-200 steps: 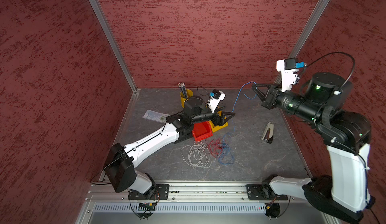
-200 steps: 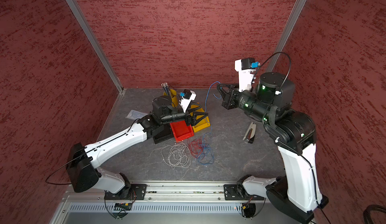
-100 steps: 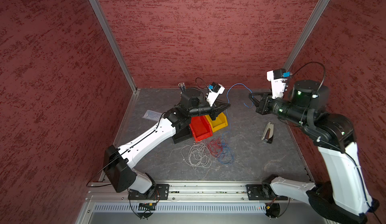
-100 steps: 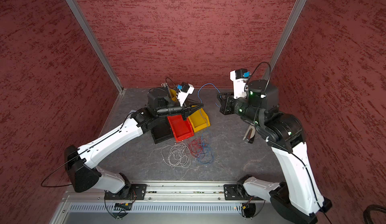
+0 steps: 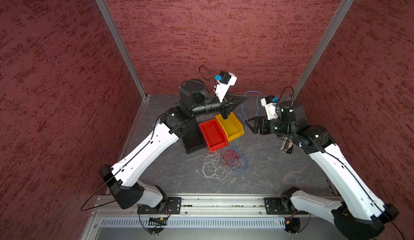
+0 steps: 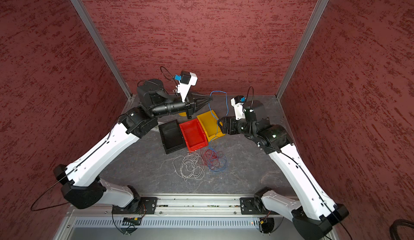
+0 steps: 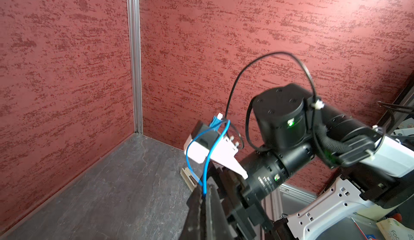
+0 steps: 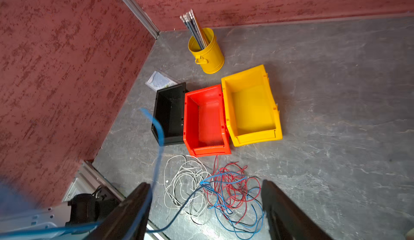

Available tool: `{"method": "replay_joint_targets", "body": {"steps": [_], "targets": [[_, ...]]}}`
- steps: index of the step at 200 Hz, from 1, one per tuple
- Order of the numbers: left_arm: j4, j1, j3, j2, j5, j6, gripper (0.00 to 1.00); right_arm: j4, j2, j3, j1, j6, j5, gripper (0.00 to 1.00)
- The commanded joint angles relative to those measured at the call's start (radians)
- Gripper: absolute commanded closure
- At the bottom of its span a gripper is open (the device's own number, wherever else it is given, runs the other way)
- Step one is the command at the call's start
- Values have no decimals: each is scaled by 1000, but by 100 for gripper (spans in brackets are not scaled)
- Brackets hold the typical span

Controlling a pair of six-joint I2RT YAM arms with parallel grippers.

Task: Untangle and sort cables by color
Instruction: Untie the cable.

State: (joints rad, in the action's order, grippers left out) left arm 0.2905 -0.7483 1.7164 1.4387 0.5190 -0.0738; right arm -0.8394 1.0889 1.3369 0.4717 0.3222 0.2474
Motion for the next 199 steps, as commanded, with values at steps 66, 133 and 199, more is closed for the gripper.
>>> {"method": "replay_joint_targets", "body": {"steps": [66,133,199], "targets": [[39,-20,70,-14,17,6,100,470,-38,-304,-7,-21,294,13],[71,-23,173,-18,-7,45,100,546,132,-389,-8,-4,275,14],[83,15,266,14,-82,125,100,511,169,-501,-7,-12,102,14]]}}
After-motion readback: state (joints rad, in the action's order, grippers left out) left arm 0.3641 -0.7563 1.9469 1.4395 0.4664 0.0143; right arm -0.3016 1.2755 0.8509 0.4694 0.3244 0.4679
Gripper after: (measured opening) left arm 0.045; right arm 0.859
